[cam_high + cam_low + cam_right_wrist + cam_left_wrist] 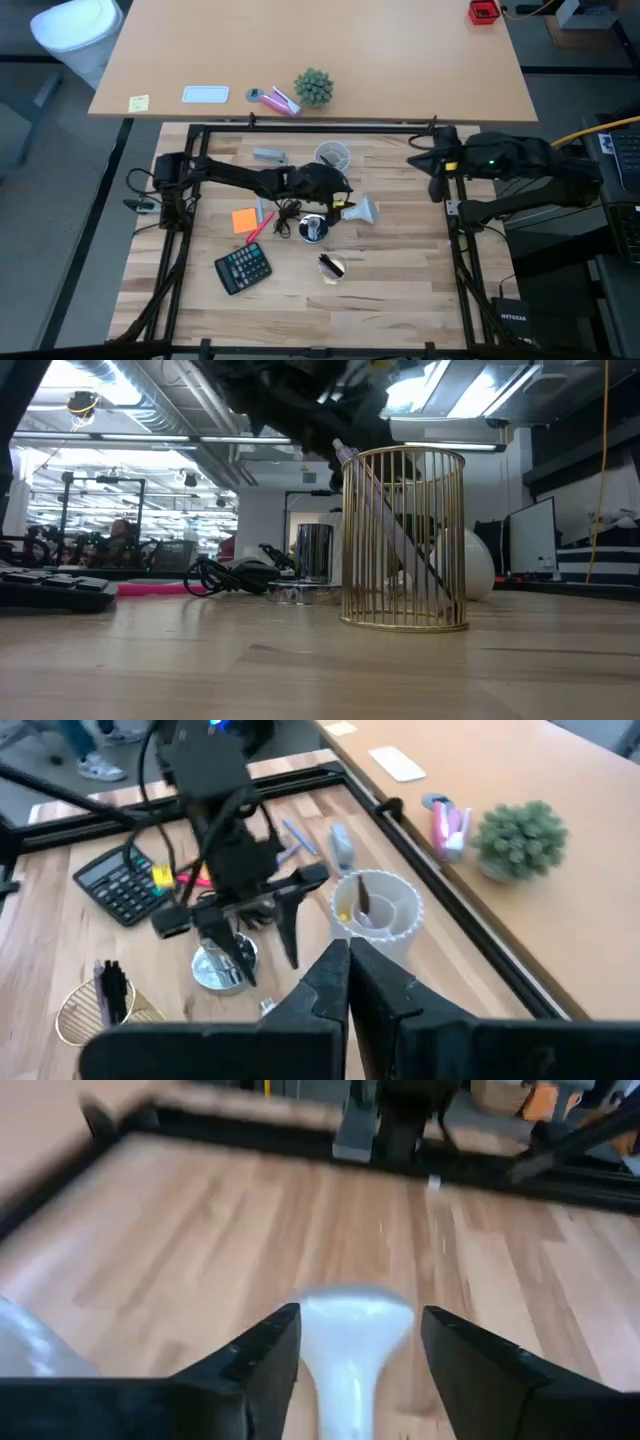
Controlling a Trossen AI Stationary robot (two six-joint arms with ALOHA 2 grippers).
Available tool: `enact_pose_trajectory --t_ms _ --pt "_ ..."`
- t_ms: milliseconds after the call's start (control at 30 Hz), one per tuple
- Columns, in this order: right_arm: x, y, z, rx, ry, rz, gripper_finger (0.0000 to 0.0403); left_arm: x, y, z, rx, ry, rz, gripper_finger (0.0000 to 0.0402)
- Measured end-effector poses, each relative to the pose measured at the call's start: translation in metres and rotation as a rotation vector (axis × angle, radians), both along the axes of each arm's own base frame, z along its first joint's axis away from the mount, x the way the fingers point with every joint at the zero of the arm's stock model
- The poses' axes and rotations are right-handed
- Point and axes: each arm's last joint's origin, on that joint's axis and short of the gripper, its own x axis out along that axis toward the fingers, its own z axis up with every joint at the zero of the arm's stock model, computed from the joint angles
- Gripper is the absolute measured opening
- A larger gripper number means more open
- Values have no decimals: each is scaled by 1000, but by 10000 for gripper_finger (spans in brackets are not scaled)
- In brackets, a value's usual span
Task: Screw lightbulb
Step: Insert the lightbulb into the lamp
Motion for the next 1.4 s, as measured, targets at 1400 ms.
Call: enact_pose_trajectory --t_ms 1400 --pt "-9 0 -49 32 206 -34 12 57 30 -87 -191 365 36 207"
